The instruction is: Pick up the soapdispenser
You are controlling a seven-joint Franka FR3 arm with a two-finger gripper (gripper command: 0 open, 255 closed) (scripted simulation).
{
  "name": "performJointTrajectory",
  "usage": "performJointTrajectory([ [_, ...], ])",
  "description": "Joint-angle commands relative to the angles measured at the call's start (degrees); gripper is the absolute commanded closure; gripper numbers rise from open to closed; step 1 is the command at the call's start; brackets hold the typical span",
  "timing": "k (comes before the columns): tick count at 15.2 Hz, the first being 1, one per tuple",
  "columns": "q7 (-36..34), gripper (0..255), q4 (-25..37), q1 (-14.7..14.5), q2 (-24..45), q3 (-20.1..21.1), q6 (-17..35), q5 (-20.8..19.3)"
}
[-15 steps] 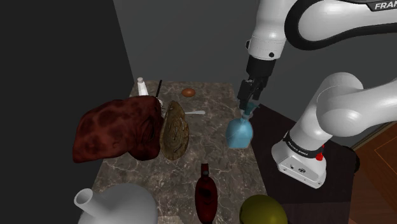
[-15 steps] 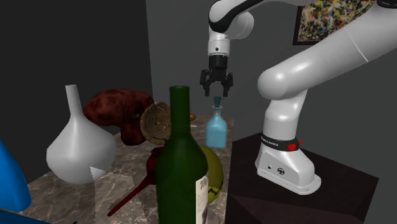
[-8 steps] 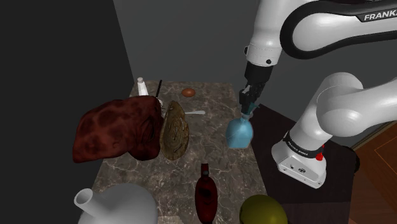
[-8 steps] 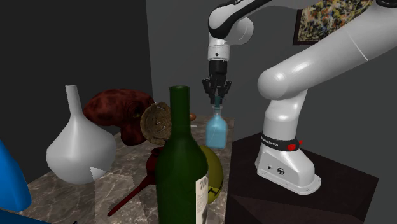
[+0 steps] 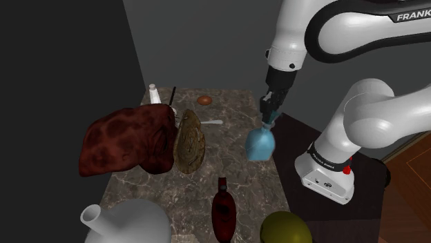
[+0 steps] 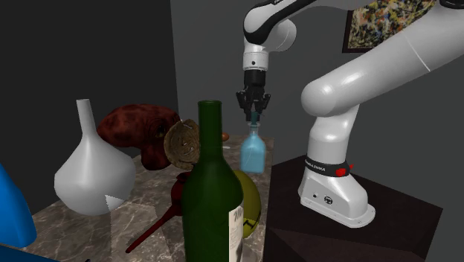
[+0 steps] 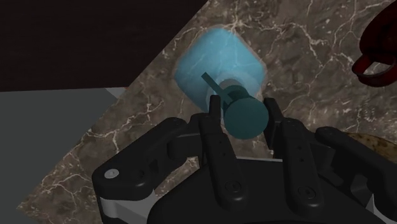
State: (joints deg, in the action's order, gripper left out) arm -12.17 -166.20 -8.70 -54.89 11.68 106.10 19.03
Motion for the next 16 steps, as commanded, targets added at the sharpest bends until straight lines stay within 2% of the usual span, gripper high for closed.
performJointTrajectory([
  [1,-0.2,255,1.1,0.1,-0.2,-0.2,-1.2,-0.3],
  [14,-1.8,255,10.5,1.0,-1.3,-2.2,-11.6,-2.6],
  [16,-1.8,255,10.6,1.0,-1.3,-2.2,-11.7,-2.6],
])
